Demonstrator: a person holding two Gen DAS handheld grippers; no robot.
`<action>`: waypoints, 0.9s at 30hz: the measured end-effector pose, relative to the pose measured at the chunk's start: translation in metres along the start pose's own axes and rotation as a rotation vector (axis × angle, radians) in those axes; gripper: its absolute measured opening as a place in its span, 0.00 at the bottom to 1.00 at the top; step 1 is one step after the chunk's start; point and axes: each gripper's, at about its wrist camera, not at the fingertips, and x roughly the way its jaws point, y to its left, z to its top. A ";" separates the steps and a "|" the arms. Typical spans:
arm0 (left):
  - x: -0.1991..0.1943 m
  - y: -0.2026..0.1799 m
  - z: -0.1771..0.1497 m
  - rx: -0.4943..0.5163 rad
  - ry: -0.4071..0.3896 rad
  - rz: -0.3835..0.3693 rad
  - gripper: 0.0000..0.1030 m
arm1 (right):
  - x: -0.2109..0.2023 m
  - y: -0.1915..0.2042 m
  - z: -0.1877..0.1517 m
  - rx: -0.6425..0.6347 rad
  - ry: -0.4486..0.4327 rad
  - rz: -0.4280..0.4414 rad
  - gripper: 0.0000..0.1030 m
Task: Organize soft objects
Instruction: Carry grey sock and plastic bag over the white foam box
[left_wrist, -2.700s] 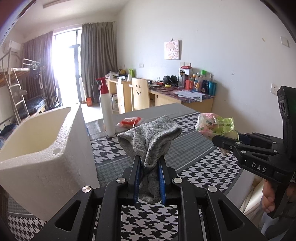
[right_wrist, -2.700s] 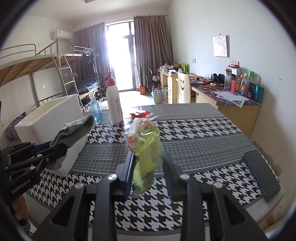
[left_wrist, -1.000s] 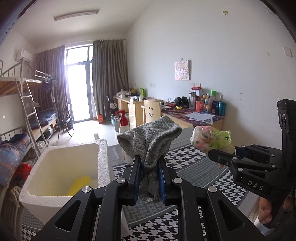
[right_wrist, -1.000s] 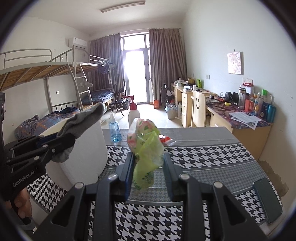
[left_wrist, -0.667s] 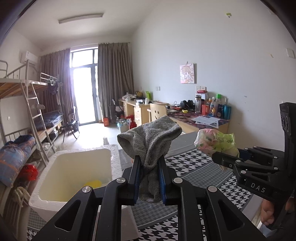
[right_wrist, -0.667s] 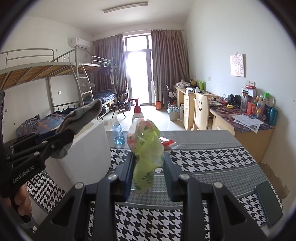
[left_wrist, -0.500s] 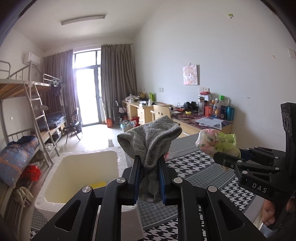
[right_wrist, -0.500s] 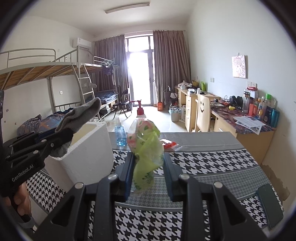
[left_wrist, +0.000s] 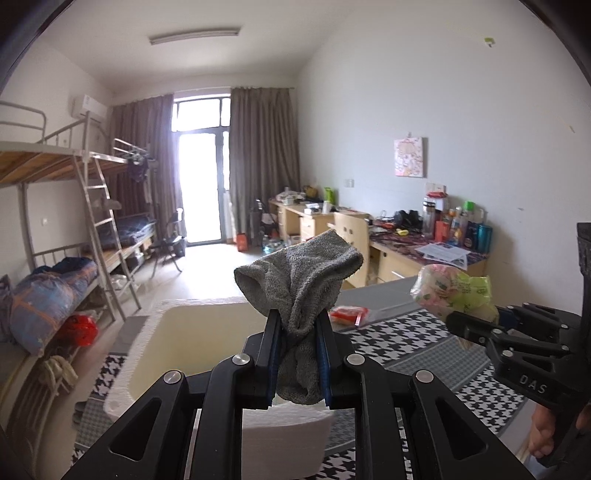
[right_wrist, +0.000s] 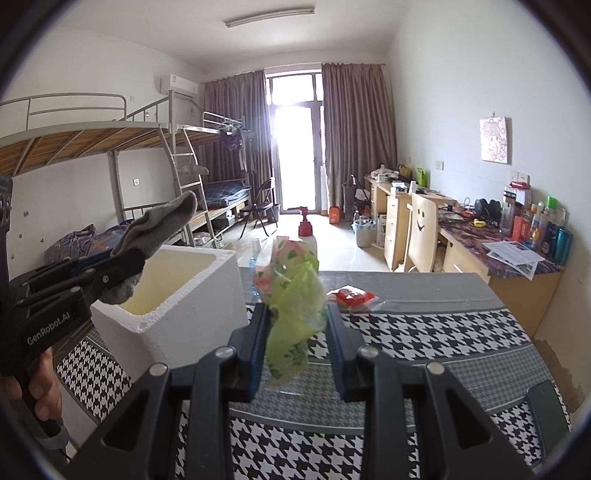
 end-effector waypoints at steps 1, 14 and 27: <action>0.000 0.002 0.000 -0.002 0.001 0.004 0.19 | 0.000 0.001 0.000 -0.002 -0.001 0.002 0.34; 0.004 0.014 0.001 -0.012 0.001 0.074 0.19 | 0.010 0.013 0.008 -0.022 0.002 0.041 0.34; 0.008 0.022 0.001 -0.021 0.006 0.113 0.19 | 0.018 0.027 0.014 -0.048 0.004 0.077 0.34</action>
